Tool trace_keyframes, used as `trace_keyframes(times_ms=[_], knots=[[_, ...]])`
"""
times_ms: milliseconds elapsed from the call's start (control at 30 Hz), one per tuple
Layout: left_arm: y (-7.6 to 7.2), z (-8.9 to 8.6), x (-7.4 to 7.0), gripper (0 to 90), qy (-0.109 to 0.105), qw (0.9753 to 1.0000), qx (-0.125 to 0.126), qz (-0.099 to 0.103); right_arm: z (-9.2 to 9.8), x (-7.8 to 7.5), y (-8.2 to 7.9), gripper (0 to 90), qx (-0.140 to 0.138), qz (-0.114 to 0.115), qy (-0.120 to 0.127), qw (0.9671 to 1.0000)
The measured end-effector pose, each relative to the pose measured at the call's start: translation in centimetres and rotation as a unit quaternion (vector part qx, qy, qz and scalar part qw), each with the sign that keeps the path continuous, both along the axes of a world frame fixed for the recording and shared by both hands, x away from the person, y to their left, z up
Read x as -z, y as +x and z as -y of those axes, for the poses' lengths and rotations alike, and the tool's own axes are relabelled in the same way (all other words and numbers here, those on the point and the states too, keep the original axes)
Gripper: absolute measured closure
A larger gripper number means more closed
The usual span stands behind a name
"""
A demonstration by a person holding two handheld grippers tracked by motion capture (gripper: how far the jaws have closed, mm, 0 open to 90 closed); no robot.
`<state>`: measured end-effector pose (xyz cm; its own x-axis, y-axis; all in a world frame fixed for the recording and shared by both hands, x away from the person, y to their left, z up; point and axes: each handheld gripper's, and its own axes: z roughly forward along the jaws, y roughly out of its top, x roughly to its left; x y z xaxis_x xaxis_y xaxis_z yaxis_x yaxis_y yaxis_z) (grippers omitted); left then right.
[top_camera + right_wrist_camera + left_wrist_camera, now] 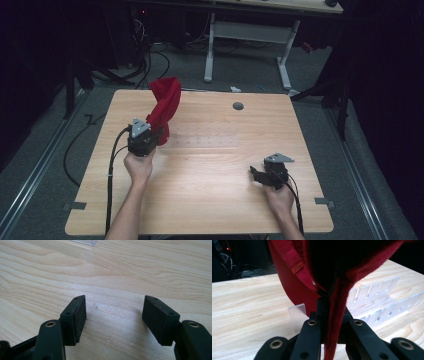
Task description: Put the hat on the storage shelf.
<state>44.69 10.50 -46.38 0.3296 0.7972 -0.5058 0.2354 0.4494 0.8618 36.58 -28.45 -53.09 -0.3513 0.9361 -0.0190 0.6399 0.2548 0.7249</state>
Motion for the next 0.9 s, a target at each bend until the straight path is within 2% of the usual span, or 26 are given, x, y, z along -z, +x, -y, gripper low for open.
trace_keyframes(times_ms=[233,500,667,767,833,900], knots=[[-0.2,-0.1,0.4,84.0,-0.005,1.0,0.004,-0.006,0.0,0.0,0.0,36.2,0.0,0.0,-0.001,1.0],[-0.8,-0.5,0.7,81.9,-0.011,0.9995,0.009,-0.029,0.0,0.0,0.0,36.2,0.0,0.0,0.0,1.0],[-1.1,-0.6,0.6,78.3,-0.015,0.9993,0.008,-0.034,0.0,0.0,0.0,36.2,0.0,0.0,0.0,1.0],[-1.3,-0.7,0.6,71.9,-0.011,0.9993,0.009,-0.035,0.0,0.0,0.0,36.2,0.0,0.0,0.0,1.0],[-1.5,-0.8,0.6,64.3,-0.011,0.9993,0.01,-0.035,0.0,0.0,0.0,36.2,0.0,0.0,0.0,1.0],[-1.7,-0.7,0.6,57.0,0.002,0.9995,0.012,-0.028,0.0,0.0,0.0,36.2,0.0,0.0,0.0,1.0]])
